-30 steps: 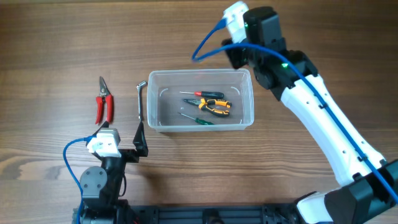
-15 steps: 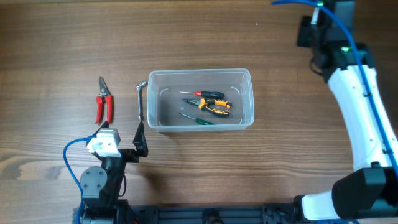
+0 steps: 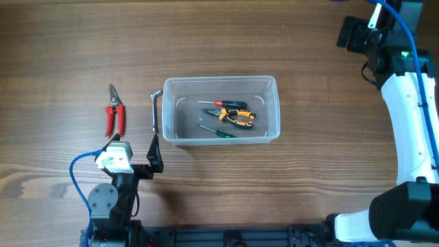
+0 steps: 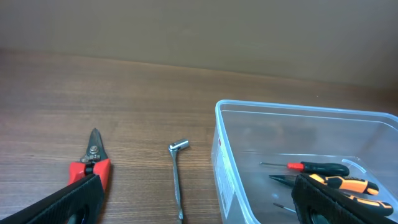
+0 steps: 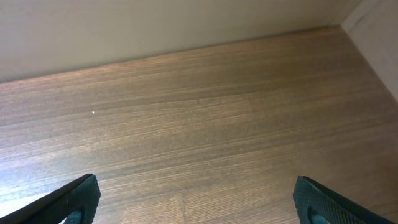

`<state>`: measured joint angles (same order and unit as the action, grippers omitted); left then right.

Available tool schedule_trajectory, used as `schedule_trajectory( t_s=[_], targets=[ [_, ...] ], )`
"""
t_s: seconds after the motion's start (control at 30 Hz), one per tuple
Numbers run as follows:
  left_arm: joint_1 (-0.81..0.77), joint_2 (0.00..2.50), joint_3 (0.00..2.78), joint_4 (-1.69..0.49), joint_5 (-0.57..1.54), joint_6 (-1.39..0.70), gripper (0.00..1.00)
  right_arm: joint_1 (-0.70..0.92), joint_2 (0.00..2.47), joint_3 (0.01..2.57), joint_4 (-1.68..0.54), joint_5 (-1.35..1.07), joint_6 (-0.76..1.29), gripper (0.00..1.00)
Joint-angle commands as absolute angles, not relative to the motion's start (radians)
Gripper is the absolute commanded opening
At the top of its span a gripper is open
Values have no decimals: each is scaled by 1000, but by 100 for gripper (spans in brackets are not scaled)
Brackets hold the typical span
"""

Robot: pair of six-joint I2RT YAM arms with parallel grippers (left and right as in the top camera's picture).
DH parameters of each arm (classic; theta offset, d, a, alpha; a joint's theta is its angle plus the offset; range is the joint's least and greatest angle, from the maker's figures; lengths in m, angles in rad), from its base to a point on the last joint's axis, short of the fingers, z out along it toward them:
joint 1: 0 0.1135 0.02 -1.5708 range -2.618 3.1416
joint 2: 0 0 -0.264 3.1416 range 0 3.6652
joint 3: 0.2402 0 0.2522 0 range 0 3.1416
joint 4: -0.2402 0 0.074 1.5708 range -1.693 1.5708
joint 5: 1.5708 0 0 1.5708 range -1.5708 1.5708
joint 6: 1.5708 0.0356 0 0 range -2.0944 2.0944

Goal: Pack container

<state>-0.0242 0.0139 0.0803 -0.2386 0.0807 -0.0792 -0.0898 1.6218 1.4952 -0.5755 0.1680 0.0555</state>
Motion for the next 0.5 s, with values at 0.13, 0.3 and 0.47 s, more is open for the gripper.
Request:
schedule_trajectory(
  t_s=[0.13,0.3,0.47],
  targets=[
    [-17,7,73,-235,96,-59,100,-89,1617,1507,-575,149,52,100],
    [-17,7,73,-235,97,-59,100,-89,1617,1507,-575,149,52,100],
    [-17,7,73,-219,87,-59,100,-89,1617,1507,-575,149,52,100]
  ],
)
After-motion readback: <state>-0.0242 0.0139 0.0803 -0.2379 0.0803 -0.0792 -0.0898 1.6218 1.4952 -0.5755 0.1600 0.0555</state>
